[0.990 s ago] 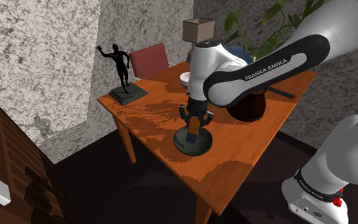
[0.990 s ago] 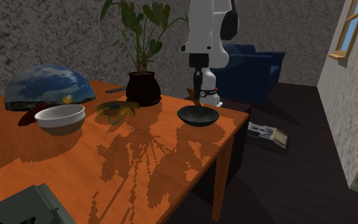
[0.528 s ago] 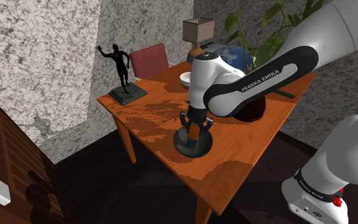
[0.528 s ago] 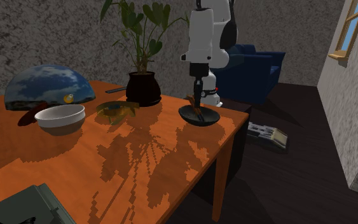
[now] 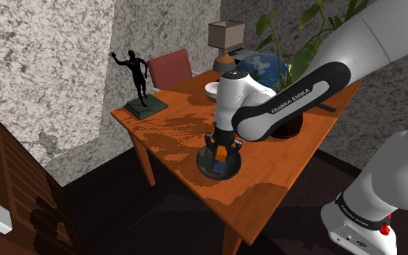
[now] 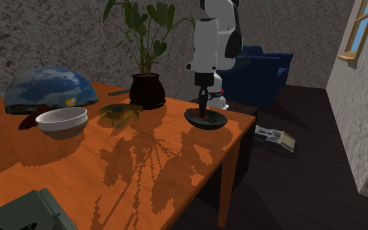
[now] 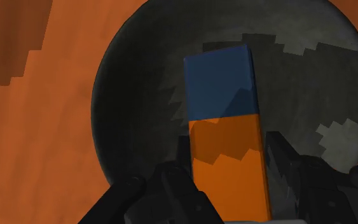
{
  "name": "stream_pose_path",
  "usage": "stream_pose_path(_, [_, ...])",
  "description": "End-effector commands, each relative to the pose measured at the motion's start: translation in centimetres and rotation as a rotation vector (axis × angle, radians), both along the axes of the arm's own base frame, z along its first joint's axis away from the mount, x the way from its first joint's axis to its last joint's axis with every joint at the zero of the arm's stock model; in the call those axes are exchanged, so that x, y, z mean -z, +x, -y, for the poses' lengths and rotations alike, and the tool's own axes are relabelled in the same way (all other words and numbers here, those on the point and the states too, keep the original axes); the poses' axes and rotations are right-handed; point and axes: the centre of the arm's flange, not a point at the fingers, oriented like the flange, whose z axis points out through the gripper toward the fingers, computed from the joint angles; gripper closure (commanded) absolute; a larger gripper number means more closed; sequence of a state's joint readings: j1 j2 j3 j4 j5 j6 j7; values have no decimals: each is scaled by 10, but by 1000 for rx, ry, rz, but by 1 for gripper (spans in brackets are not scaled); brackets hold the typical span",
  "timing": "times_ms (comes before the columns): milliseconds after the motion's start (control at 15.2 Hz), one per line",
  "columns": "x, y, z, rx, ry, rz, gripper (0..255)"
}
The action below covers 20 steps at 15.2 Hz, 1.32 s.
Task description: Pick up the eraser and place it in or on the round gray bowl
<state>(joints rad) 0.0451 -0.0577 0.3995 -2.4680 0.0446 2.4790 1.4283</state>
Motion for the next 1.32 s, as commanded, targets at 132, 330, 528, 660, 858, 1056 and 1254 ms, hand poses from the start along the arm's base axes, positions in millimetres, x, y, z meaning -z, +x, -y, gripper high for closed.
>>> stream_pose_path(132, [1, 0, 0, -1, 0, -1, 255])
stream_pose_path(330, [1, 0, 0, -1, 0, -1, 0])
stream_pose_path(528, [1, 0, 0, -1, 0, -1, 0])
stream_pose_path(660, [-12, -1, 0, -1, 0, -1, 0])
stream_pose_path(858, [-49, -3, 1, -1, 0, -1, 0])
stream_pose_path(1056, [-49, -3, 1, -1, 0, -1, 0])
stream_pose_path(1254, [-49, -3, 1, -1, 0, -1, 0])
